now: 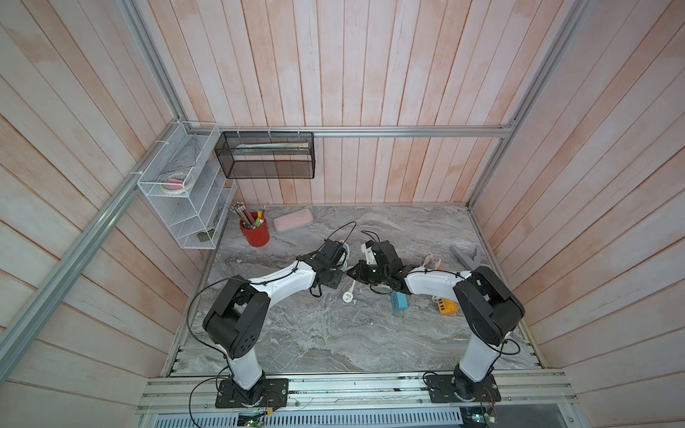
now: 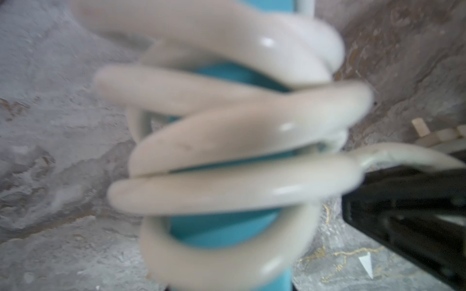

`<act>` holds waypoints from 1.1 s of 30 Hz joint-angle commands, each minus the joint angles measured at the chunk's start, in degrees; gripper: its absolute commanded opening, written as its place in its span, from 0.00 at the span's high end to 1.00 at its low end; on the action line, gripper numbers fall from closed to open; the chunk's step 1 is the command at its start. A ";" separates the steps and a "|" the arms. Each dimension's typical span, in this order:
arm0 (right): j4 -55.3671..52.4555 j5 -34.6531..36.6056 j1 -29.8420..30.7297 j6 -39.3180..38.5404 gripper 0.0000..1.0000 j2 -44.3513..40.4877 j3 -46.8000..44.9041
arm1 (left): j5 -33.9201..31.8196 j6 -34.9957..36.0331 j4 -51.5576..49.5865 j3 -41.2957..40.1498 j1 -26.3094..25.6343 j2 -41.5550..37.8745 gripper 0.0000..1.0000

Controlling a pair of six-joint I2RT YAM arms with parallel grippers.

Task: Wrap the cord around the power strip
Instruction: Place the power strip at the center of the board.

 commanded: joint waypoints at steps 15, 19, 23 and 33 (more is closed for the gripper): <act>-2.01 3.79 -2.66 4.25 0.39 -0.96 6.69 | -3.28 -7.42 -8.62 -9.53 -3.35 2.01 1.00; 0.04 4.10 -2.44 8.88 0.37 2.34 9.30 | -2.98 -7.31 -8.05 -9.69 -3.44 1.67 1.00; -2.05 3.70 -0.93 9.96 0.38 6.13 13.36 | -2.94 -7.34 -7.96 -9.43 -3.55 1.04 0.99; -2.45 -0.19 0.19 12.05 0.38 12.13 14.38 | -3.66 -7.57 -7.52 -7.70 -4.29 -0.24 0.90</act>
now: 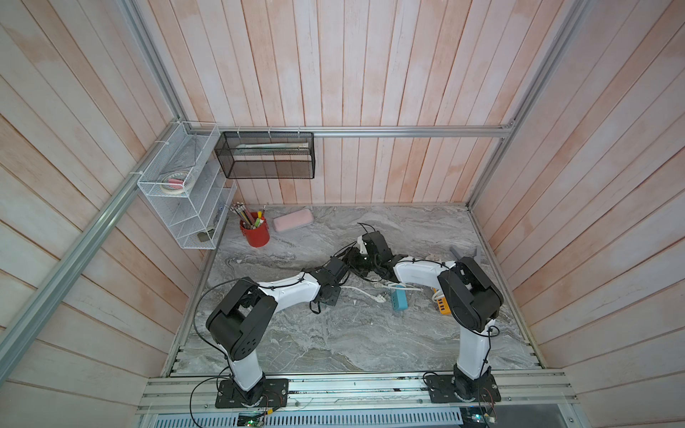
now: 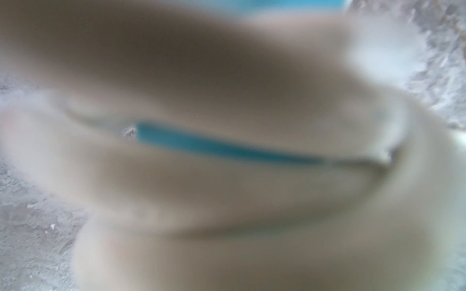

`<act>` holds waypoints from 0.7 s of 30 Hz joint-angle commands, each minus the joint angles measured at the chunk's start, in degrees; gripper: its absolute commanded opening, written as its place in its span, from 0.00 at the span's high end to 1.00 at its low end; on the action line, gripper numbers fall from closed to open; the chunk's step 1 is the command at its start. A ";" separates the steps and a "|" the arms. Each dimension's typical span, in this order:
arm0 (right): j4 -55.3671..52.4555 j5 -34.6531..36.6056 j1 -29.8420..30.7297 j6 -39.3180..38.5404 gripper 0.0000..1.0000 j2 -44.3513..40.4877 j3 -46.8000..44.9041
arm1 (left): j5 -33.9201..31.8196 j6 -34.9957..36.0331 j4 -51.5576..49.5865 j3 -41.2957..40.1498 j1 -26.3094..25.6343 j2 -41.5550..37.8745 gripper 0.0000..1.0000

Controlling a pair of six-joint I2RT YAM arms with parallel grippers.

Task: Wrap the cord around the power strip
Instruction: Place the power strip at the center of the board.

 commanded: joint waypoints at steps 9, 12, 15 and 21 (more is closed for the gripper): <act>-3.81 -1.26 -0.05 -1.59 0.47 4.49 2.20 | 4.99 0.29 -6.32 2.30 -0.46 -6.97 0.53; -1.98 -1.58 -0.16 -1.84 0.49 4.86 1.45 | 10.44 0.58 -4.73 1.90 0.37 -12.11 0.46; 0.59 -1.17 -0.30 -2.02 0.49 3.98 0.18 | 15.98 0.25 -2.19 -0.26 2.38 -17.46 0.45; -1.06 1.79 -0.09 -4.68 0.43 1.36 0.98 | 19.49 0.19 2.45 -5.95 8.87 -21.61 0.45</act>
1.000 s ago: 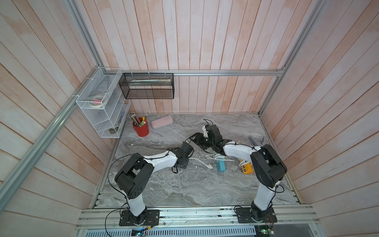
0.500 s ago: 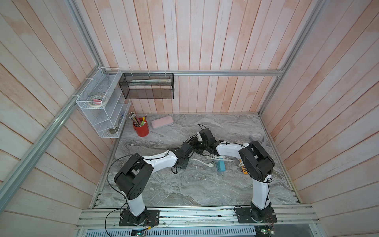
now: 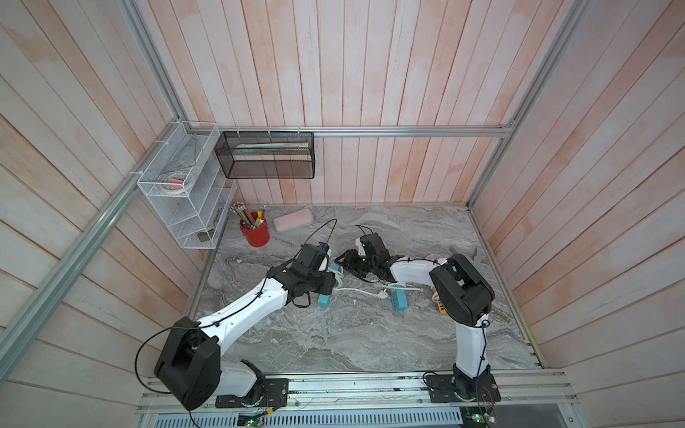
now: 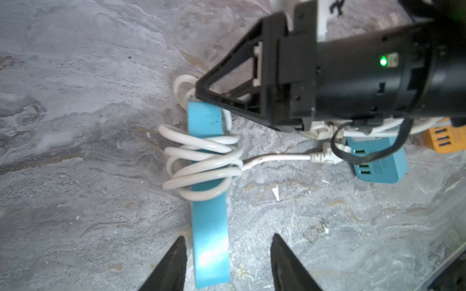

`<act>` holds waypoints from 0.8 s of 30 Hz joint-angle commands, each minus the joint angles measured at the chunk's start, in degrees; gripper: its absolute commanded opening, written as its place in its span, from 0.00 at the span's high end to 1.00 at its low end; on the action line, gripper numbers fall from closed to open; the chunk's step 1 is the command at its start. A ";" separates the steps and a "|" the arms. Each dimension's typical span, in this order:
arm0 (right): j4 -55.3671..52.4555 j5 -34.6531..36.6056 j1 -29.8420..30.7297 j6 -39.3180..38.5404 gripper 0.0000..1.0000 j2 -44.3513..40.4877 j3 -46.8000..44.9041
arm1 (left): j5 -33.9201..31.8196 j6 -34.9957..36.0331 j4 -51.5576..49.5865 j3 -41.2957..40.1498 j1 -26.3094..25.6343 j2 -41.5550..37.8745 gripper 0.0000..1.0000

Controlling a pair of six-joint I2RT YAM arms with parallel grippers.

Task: Wrap the cord around the power strip
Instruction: Place the power strip at the center of the board.

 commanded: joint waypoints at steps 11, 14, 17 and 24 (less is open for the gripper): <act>-29.26 18.52 3.81 -4.86 0.24 -2.12 14.56 | 5.51 -2.20 9.95 -9.09 8.33 -5.50 0.47; -37.12 22.16 6.54 -3.29 0.22 -0.03 20.28 | 5.44 -2.46 12.72 -11.06 9.36 -6.09 0.47; -40.36 23.62 9.13 -2.25 0.22 2.54 25.14 | 8.81 -3.13 15.09 -12.46 10.36 -3.96 0.52; -49.63 26.59 12.73 -5.99 0.21 10.86 39.73 | 9.11 -4.80 15.79 -16.17 13.10 -7.86 0.54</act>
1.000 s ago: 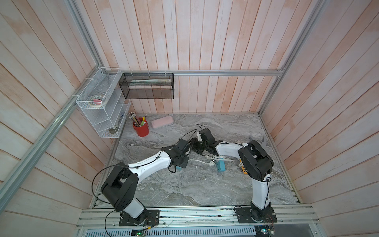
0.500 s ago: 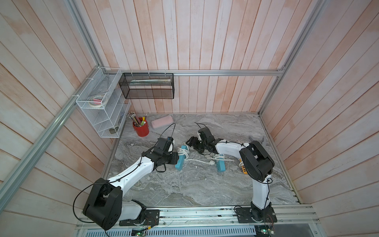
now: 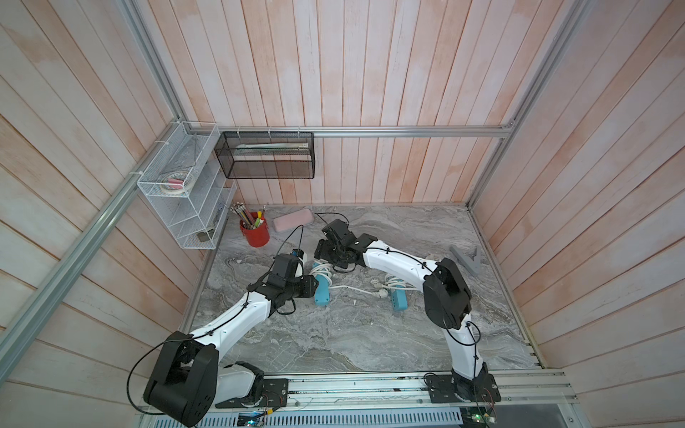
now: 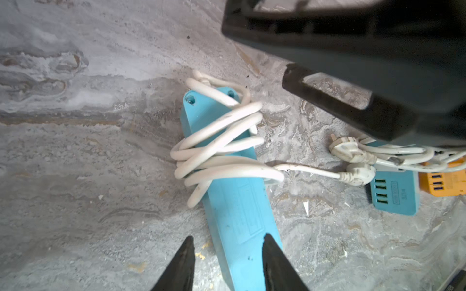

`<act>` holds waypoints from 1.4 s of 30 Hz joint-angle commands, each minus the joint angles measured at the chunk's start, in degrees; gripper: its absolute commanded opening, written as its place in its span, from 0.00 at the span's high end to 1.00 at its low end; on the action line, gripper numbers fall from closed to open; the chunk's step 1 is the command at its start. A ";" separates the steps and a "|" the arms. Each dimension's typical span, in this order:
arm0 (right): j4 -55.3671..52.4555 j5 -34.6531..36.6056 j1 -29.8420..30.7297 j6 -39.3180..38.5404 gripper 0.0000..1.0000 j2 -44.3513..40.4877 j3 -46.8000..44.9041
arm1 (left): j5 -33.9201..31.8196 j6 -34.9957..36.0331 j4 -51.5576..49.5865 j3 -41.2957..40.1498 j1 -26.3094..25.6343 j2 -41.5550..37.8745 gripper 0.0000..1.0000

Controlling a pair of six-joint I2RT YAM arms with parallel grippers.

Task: Wrap the cord around the power strip
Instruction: Place the power strip at the center of the board.

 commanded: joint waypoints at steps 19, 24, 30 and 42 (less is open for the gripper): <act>25.30 -13.96 -1.00 -4.52 0.58 0.12 -17.44 | 16.39 -14.80 3.00 -9.91 9.70 -10.75 0.43; 49.75 -20.25 -3.47 -0.19 0.68 -5.70 -31.98 | 20.13 -21.33 10.33 -16.41 10.25 -10.81 0.37; 50.99 -23.21 -4.34 1.67 0.71 -4.97 -33.00 | 22.55 -26.65 18.57 -19.88 9.12 -9.96 0.33; 45.20 -17.32 -6.44 0.13 0.32 -10.19 -32.70 | 3.62 -26.26 5.00 -15.62 -2.55 -11.53 0.32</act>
